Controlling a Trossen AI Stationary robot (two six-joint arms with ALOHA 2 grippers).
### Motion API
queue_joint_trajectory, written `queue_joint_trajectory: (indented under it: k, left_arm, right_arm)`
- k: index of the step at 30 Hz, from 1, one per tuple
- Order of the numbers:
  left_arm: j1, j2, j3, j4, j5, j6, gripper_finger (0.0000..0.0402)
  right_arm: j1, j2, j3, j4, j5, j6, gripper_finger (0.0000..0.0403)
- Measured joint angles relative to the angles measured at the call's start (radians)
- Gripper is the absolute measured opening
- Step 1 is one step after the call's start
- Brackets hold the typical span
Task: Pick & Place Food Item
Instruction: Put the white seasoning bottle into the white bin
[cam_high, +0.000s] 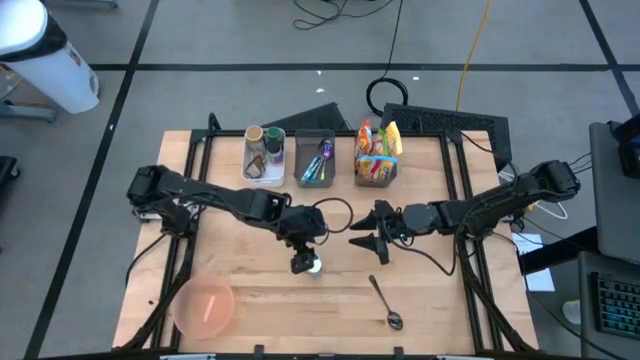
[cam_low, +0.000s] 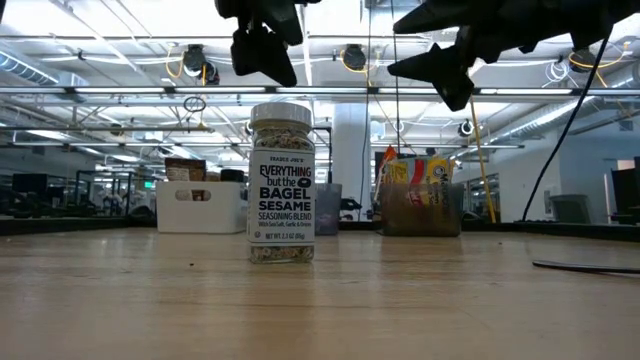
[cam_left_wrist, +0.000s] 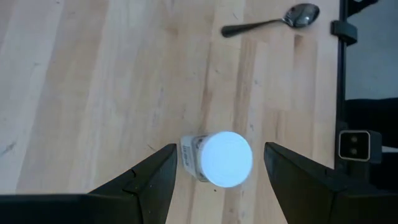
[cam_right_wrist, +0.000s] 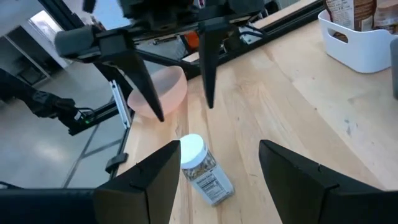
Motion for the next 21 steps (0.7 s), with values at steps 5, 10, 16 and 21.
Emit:
queue_joint_trajectory:
  k: [5,10,16,21]
  left_arm:
    - [0.040,0.000,0.000,0.000,0.004,-0.009,0.0251]
    - [0.092,0.000,0.000,-0.007,0.076,-0.026,0.0251]
    - [0.143,0.000,0.000,-0.036,0.116,-0.033,0.0264]
    - [0.173,0.000,0.000,-0.056,0.123,-0.087,0.0314]
  right_arm:
    - [0.000,-0.001,0.000,0.011,0.000,0.008,0.0210]
    - [0.000,-0.001,0.000,0.015,0.004,0.033,0.0210]
    - [0.000,-0.005,0.000,0.020,0.027,0.032,0.0210]
    - [0.000,-0.012,0.000,0.019,0.023,0.020,0.0210]
